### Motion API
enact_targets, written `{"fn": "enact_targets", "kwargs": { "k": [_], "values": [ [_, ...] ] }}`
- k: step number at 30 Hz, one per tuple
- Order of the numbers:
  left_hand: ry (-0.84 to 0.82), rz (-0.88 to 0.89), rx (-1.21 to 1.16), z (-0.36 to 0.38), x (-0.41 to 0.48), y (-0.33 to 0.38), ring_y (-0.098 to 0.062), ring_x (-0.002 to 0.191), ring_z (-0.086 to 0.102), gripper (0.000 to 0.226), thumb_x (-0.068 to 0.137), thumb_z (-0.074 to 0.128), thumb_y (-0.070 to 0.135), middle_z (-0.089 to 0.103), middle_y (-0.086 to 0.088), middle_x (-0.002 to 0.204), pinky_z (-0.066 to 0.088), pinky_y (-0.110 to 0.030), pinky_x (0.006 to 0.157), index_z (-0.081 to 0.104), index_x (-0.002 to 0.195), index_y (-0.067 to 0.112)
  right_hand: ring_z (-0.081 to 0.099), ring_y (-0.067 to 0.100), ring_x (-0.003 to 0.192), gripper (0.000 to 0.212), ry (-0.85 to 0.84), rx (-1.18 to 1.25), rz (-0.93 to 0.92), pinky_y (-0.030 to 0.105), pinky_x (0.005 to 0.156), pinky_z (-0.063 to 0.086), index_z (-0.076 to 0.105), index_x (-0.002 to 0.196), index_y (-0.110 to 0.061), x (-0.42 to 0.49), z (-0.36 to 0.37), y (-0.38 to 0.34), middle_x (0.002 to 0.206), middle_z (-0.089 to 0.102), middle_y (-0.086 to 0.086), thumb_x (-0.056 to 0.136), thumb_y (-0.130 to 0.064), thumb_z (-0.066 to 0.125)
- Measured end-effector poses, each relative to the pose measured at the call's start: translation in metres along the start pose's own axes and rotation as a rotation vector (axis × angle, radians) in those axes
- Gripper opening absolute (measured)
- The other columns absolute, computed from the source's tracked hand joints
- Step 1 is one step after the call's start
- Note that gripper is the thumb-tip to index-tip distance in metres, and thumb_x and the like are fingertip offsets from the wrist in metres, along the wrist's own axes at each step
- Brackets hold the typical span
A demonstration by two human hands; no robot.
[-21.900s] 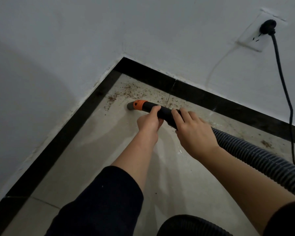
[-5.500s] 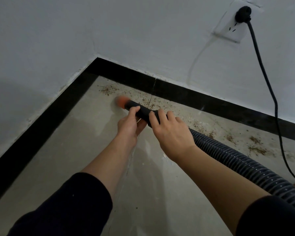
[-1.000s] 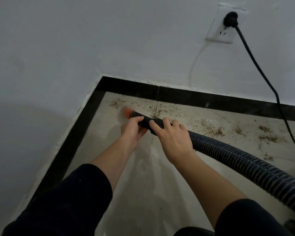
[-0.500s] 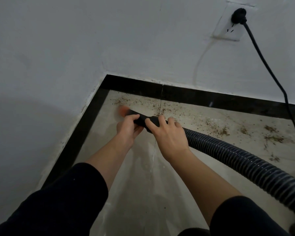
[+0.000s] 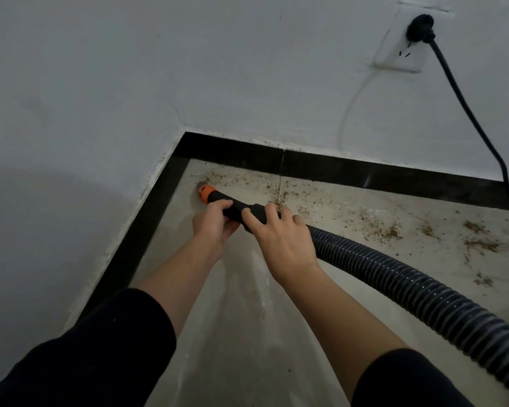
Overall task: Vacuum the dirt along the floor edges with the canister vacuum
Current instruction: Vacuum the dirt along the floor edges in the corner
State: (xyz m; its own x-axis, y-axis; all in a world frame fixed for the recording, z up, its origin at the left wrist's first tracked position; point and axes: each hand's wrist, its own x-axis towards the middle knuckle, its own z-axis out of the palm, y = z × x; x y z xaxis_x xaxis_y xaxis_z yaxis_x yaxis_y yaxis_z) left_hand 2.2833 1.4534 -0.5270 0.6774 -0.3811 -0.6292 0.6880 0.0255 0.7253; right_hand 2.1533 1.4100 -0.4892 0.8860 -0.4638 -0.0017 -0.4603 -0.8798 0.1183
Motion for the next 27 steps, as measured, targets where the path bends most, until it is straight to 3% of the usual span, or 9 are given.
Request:
{"fn": "enact_targets", "kwargs": {
  "k": [19,27],
  "values": [
    [0.001,0.014,0.003,-0.008,0.005,0.008,-0.028,0.098,0.068,0.006,0.09,0.06,0.009,0.069,-0.019,0.107,0.057,-0.034,0.086,0.059,0.097,0.008,0.044,0.042,0.117,0.074,-0.016,0.018,-0.001,0.046,0.096,0.04,0.013,0.147,-0.02,0.009,0.0,-0.012,0.138,0.033,0.024,0.089,-0.006,0.055],
    [-0.001,0.007,-0.012,0.002,0.003,0.0,-0.027,0.092,0.069,0.017,0.089,0.061,0.007,0.069,-0.019,0.102,0.058,-0.032,0.079,0.059,0.105,0.003,0.045,0.04,0.116,0.074,-0.025,0.005,0.021,0.045,0.094,0.041,0.014,0.146,-0.021,0.002,0.001,-0.003,0.136,0.034,0.023,0.088,-0.007,0.057]
  ]
}}
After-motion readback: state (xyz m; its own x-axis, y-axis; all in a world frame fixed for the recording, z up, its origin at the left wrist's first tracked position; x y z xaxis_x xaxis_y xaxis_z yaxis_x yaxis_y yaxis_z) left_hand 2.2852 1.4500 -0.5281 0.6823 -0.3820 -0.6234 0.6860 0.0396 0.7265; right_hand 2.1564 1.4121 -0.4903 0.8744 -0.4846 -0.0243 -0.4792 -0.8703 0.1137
